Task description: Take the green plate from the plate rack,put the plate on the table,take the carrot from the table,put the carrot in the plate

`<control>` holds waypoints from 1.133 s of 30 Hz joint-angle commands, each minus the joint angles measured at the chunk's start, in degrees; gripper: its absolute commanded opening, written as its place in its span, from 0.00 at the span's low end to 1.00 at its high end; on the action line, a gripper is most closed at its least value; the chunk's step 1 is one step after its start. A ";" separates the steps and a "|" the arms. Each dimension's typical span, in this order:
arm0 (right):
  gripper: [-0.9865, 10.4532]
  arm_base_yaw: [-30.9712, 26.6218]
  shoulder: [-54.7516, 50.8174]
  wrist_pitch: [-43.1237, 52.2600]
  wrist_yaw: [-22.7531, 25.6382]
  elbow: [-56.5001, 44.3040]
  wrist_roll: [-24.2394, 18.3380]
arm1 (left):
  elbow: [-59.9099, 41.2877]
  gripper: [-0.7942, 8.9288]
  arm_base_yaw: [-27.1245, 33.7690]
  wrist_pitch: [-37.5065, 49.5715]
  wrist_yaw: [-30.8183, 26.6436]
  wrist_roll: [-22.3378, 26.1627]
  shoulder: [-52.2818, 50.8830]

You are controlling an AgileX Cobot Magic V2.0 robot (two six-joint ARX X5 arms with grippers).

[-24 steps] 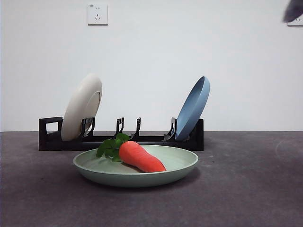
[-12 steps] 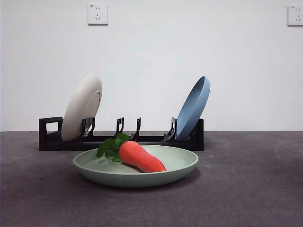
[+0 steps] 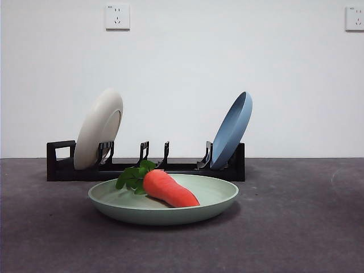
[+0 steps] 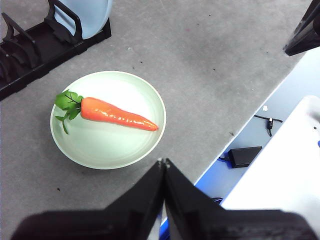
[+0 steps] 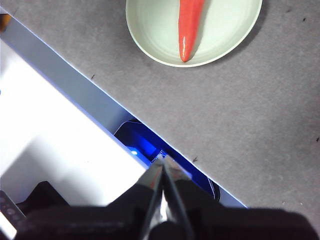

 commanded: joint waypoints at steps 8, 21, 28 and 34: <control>0.09 0.11 -0.15 0.17 0.11 -0.24 -0.44 | -0.35 0.08 0.00 0.94 -5.07 4.55 -0.13; 0.09 0.11 -0.52 0.15 0.13 -0.24 -0.44 | -2.89 0.08 36.28 24.50 3.19 20.87 -12.33; 0.09 0.11 -0.52 0.15 0.13 -0.24 -0.44 | -8.90 0.08 54.40 28.94 4.79 22.14 -22.14; 0.09 0.11 -0.81 0.15 0.11 -0.24 -0.44 | -24.50 0.08 61.26 41.81 6.34 22.16 -31.56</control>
